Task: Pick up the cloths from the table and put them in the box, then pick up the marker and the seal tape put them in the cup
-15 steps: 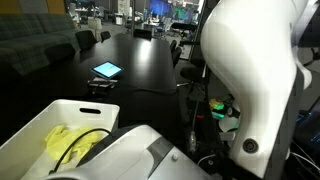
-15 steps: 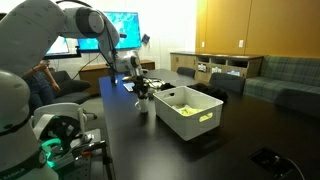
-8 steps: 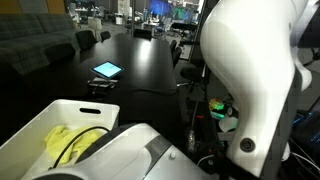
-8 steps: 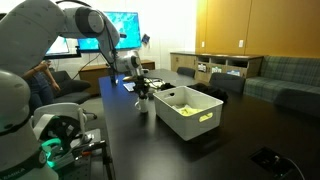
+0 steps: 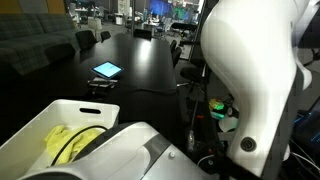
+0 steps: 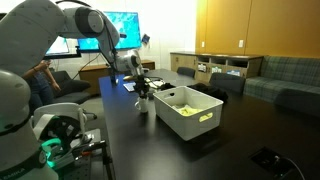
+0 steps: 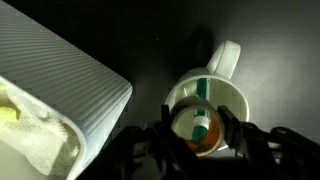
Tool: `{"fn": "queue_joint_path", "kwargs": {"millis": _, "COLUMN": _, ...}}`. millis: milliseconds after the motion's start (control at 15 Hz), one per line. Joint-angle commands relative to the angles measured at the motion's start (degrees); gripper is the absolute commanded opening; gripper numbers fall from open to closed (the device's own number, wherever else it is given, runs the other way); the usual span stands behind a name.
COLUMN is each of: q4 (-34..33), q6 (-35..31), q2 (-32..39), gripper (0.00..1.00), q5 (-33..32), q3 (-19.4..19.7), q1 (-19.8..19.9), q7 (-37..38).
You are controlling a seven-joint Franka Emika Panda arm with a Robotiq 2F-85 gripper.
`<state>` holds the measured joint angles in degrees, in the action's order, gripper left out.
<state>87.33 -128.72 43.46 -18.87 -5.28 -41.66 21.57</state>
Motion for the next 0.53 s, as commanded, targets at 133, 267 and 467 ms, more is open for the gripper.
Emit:
{"fn": "queue_joint_path", "kwargs": {"millis": 133, "q4": -1.31, "q6": 0.93, "q2": 0.0, "gripper": 0.82, "q5": -0.2, "q3": 0.67, "q1": -0.75, "q7": -0.16}}
{"fn": "queue_joint_path", "kwargs": {"millis": 267, "q4": -0.61, "q6": 0.62, "q2": -0.74, "gripper": 0.98, "q5": -0.4, "q3": 0.74, "q1": -0.84, "q7": 0.04}}
{"fn": "queue_joint_path", "kwargs": {"millis": 467, "q4": 0.79, "q6": 0.22, "q2": -2.29, "gripper": 1.0, "q5": -0.62, "q3": 0.82, "q1": -0.97, "q7": 0.45}}
